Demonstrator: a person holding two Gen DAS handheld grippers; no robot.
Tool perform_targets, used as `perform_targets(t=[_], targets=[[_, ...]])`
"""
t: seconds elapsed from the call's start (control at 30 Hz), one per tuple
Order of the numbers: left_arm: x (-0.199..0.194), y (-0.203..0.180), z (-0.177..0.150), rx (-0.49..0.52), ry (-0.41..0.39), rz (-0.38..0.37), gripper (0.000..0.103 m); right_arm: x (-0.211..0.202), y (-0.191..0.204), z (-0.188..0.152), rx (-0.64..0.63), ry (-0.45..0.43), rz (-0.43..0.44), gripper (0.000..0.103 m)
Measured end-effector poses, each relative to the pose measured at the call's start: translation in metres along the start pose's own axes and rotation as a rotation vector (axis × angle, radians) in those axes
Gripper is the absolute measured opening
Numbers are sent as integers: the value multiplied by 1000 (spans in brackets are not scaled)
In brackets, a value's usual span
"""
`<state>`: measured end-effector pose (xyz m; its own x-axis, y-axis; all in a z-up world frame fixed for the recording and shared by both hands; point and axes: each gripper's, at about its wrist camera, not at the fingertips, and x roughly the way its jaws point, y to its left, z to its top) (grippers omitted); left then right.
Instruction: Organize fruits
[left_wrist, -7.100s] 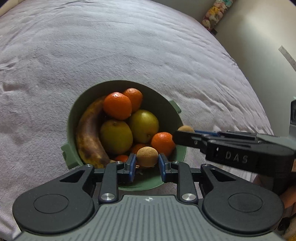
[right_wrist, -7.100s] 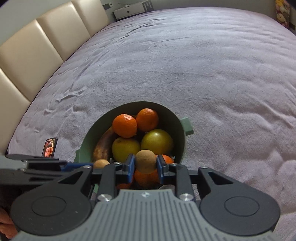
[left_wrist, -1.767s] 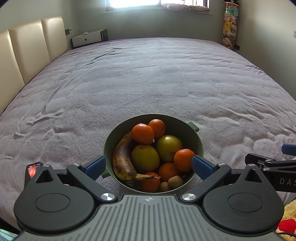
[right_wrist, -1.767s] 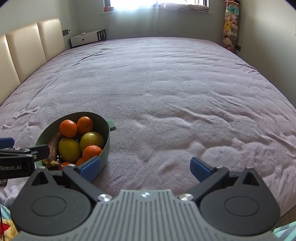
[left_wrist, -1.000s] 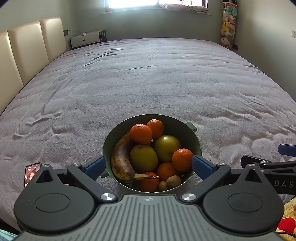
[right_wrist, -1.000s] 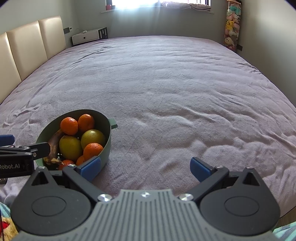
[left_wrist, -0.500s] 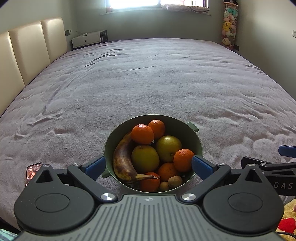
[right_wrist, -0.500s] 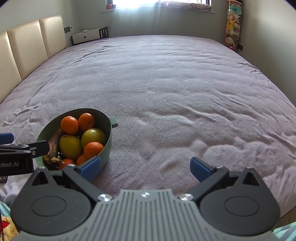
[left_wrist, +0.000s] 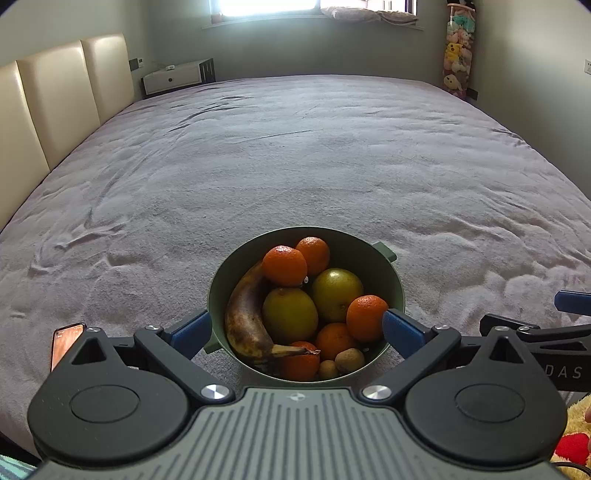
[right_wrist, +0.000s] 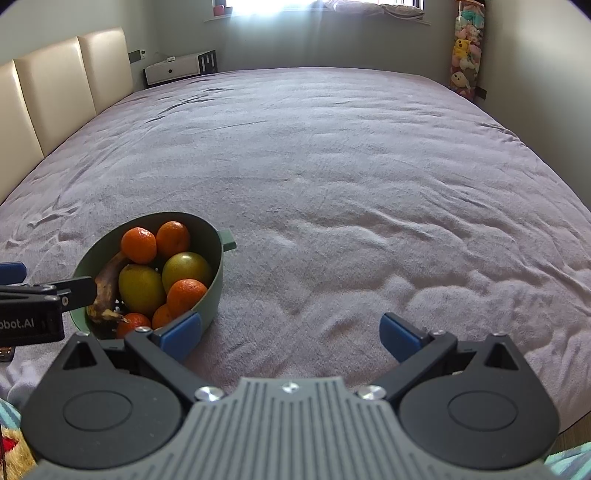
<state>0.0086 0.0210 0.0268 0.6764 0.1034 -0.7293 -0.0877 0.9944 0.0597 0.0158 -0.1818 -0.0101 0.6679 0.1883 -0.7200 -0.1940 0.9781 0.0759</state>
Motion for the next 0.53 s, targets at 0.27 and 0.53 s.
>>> perform_targets(t=[0.27,0.53], targets=[[0,0,0,1,0,0,103,1,-1,-1,-1,3,1,99],[-2,1,0,9,-12,9,103,3,-2,-3,-8,12,-2,99]])
